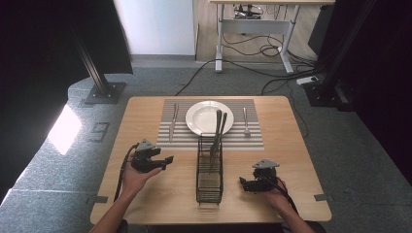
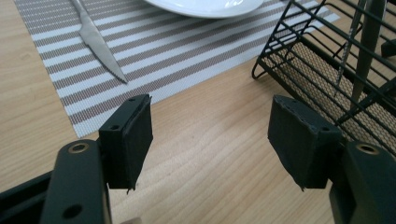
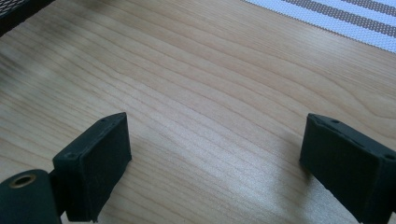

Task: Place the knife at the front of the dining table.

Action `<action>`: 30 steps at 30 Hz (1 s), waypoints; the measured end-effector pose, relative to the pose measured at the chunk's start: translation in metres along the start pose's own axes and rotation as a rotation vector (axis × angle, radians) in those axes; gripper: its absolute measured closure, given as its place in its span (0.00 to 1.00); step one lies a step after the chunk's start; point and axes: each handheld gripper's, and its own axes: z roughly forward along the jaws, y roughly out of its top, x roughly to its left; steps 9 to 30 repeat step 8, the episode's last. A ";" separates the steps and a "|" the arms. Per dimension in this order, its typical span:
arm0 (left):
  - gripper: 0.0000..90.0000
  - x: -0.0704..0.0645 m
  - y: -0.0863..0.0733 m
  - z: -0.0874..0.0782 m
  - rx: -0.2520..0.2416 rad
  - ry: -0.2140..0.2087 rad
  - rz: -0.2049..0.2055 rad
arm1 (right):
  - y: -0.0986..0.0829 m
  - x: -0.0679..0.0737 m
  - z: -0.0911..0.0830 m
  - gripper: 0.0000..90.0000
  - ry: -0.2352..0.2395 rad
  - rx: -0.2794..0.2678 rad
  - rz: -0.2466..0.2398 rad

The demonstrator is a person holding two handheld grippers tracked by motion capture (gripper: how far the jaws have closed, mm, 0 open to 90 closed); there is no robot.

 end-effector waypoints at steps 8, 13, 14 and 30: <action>0.35 0.002 -0.001 0.000 -0.001 0.005 0.004 | 0.000 0.000 0.000 0.09 0.001 -0.001 -0.001; 0.35 0.002 -0.001 0.000 -0.001 0.005 0.004 | 0.000 0.000 0.000 0.09 0.001 -0.001 -0.001; 0.35 0.002 -0.001 0.000 -0.001 0.005 0.004 | 0.000 0.000 0.000 0.09 0.001 -0.001 -0.001; 0.35 0.002 -0.001 0.000 -0.001 0.005 0.004 | 0.000 0.000 0.000 0.09 0.001 -0.001 -0.001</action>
